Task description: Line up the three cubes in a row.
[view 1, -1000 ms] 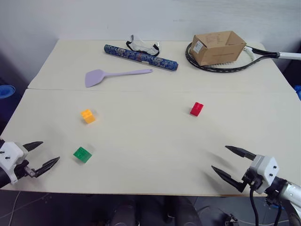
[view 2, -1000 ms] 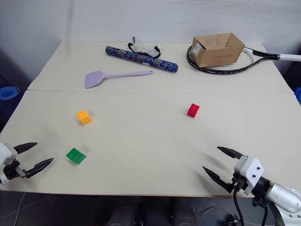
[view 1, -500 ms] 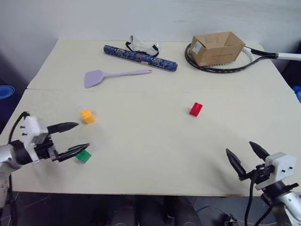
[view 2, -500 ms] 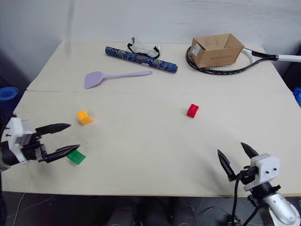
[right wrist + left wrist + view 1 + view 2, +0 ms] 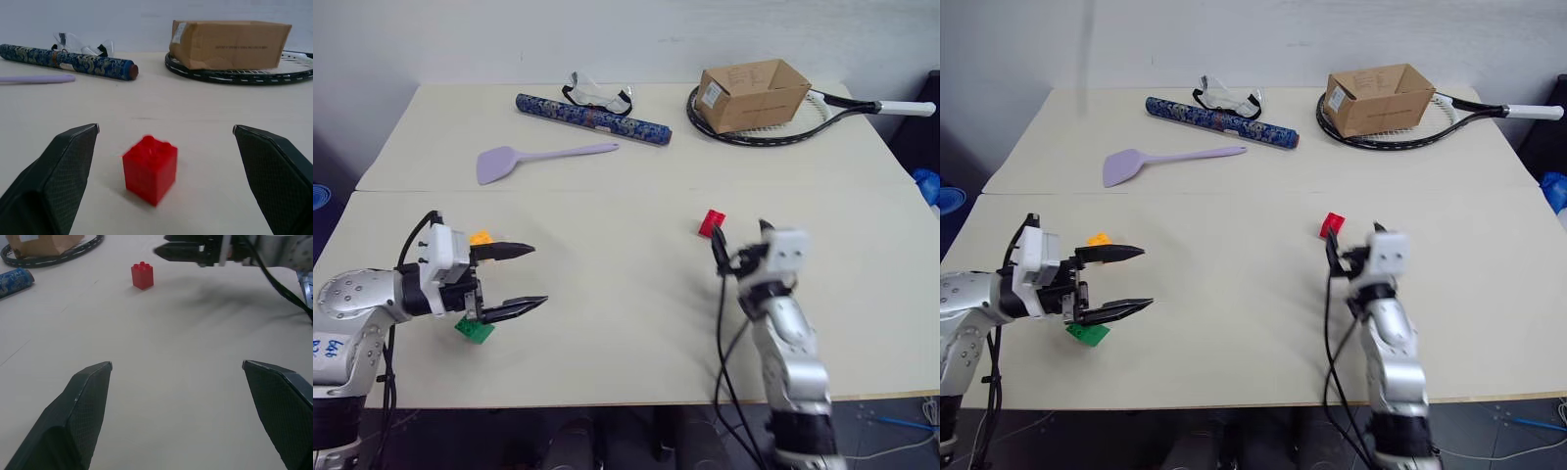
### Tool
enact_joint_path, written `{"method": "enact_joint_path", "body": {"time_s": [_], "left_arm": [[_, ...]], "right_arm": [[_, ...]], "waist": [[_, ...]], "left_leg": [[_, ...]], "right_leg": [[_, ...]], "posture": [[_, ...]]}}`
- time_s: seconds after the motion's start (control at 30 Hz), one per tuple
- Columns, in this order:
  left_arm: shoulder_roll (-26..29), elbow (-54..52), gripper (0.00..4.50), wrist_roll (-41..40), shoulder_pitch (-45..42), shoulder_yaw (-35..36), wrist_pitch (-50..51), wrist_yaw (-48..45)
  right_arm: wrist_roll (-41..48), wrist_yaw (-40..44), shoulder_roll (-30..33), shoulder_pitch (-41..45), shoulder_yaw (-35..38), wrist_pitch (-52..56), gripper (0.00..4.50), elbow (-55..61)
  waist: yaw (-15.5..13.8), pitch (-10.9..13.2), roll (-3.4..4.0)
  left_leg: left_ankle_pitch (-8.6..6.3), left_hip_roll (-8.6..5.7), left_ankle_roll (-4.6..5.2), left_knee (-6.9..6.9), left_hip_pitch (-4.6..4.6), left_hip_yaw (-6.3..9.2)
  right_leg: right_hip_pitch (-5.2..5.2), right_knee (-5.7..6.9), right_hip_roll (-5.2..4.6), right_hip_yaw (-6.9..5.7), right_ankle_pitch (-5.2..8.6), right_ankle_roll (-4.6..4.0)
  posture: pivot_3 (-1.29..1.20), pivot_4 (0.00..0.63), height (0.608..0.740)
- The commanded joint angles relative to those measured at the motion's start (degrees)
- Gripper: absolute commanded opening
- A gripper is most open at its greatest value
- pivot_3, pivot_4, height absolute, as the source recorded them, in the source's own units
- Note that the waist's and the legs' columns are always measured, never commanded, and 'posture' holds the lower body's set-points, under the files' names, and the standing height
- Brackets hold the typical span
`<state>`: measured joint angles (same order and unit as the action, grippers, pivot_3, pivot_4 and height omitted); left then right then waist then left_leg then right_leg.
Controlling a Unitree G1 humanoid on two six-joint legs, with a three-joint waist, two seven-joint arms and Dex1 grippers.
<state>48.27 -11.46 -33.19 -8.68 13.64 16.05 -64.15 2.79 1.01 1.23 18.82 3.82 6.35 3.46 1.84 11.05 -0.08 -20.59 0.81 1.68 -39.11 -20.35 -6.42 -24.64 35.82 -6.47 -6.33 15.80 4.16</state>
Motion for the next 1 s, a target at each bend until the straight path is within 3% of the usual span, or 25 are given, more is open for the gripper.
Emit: {"method": "enact_joint_path", "body": {"time_s": [0.03, 0.43, 0.7, 0.77, 0.87, 0.9, 1.0], "left_arm": [[-0.08, -2.48, 4.48, 1.04, 0.07, -0.2, -1.39, 0.16], [0.26, -4.75, 4.48, 0.6, 2.39, 1.19, -0.59, 1.6], [0.93, -5.84, 4.5, 0.19, 3.62, 2.67, 0.53, 1.85], [0.89, -5.97, 4.5, 0.23, 3.68, 2.81, 0.71, 1.84], [0.8, -6.53, 4.5, 0.21, 4.15, 3.17, 1.1, 2.32], [0.77, -6.74, 4.5, 0.12, 4.39, 3.42, 1.2, 2.52], [0.53, -7.1, 4.5, -1.0, 5.27, 5.21, 1.87, 3.09]], "right_arm": [[-2.34, -6.1, -2.72, 5.3, 0.14, -1.28, 4.5, -6.63], [-6.38, -19.76, -7.78, 12.88, 0.58, -5.53, 4.5, -20.14], [-4.97, -17.05, -9.49, 10.9, -0.89, -6.98, 1.88, -20.02], [-4.97, -16.55, -9.45, 10.65, -1.07, -7.07, 1.49, -19.81], [-2.21, -8.88, -7.89, 8.54, -2.95, -6.63, 1.49, -15.32], [0.84, -2.74, -6.29, 7.55, -3.97, -6.53, 1.49, -12.33], [17.91, 30.59, 7.56, 6.24, -5.74, -3.95, 1.49, -0.51]], "waist": [[0.03, 0.0, 0.0], [1.24, 0.0, 0.0], [1.45, 0.0, 0.0], [1.44, 0.0, 0.0], [1.4, 0.0, 0.0], [1.4, 0.0, 0.0], [1.05, 0.08, 0.11]], "left_leg": [[0.0, 0.0, 0.01, 0.0, -0.01, -0.01], [0.04, 0.02, 0.01, 0.0, -0.05, -0.03], [0.03, 0.04, 0.01, 0.02, -0.05, -0.02], [0.03, 0.04, 0.01, 0.02, -0.05, -0.02], [0.03, 0.04, 0.02, 0.02, -0.04, -0.01], [0.03, 0.04, 0.02, 0.02, -0.05, 0.0], [0.0, 0.04, 0.08, 0.02, -0.08, 0.02]], "right_leg": [[0.0, -0.02, 0.01, 0.0, 0.0, 0.0], [-0.04, 0.02, 0.01, 0.03, 0.0, 0.0], [-0.04, 0.0, 0.02, 0.04, 0.0, 0.0], [-0.04, 0.0, 0.02, 0.04, 0.0, 0.0], [-0.03, 0.0, 0.02, 0.05, 0.0, 0.0], [-0.03, -0.02, 0.02, 0.05, 0.0, 0.0], [-0.01, -0.08, 0.01, 0.04, -0.01, 0.02]], "posture": [[0.0, 0.15, 0.74], [0.0, 0.15, 0.74], [0.0, 0.15, 0.74], [0.0, 0.15, 0.74], [0.0, 0.15, 0.74], [0.0, 0.15, 0.74], [0.0, 0.15, 0.74]]}}
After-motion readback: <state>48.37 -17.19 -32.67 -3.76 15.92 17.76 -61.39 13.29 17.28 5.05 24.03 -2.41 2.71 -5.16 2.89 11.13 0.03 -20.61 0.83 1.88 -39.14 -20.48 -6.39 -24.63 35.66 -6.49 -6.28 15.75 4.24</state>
